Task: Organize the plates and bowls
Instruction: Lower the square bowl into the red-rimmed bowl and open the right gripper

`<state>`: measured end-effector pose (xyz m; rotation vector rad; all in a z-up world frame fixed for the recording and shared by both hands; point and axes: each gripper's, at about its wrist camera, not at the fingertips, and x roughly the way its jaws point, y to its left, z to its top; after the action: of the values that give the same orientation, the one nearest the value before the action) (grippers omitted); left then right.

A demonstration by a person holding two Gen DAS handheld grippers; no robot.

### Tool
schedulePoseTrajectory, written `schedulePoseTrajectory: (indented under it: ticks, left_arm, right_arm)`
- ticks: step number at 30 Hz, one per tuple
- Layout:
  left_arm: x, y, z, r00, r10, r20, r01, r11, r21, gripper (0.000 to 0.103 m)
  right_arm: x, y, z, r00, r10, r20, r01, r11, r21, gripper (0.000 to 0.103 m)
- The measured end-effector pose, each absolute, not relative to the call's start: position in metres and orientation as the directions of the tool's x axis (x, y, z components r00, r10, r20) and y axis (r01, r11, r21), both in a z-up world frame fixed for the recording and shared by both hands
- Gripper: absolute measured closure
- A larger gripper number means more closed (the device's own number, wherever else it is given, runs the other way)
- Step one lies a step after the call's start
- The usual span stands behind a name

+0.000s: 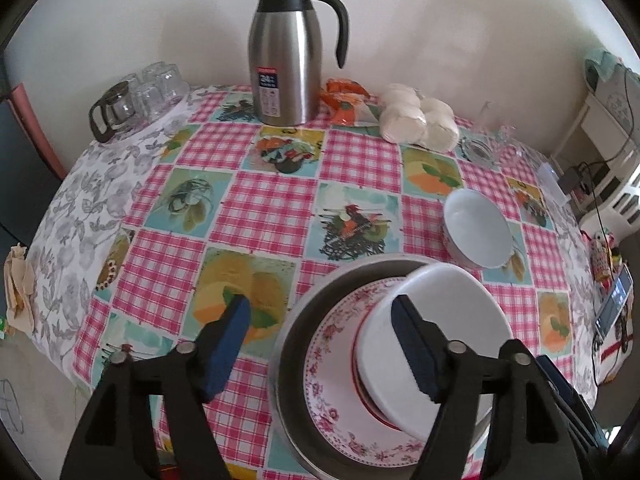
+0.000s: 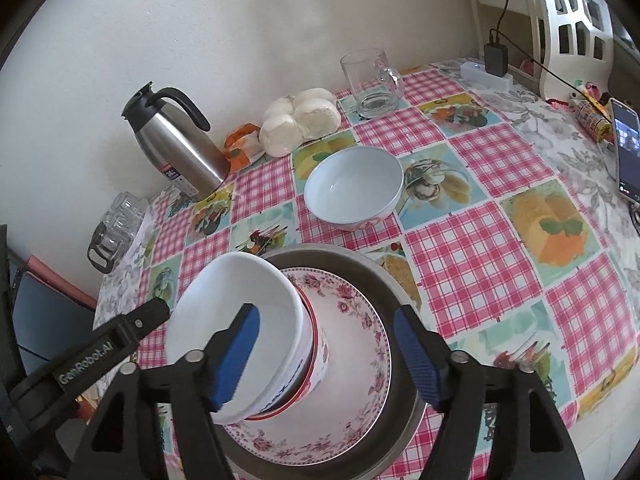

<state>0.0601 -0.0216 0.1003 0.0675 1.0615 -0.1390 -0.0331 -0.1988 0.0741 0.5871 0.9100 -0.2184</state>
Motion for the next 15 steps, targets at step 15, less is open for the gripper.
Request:
schedulePoseTrajectory:
  ticks: [15]
  left_arm:
    - [0.066, -0.008, 0.102, 0.501, -0.038, -0.865, 0.071, 0.997, -0.002, 0.025]
  right_arm:
    - [-0.032, -0.199, 0.073, 0.622, 0.055, -0.781, 0.405, 0.831, 0.38, 0.0]
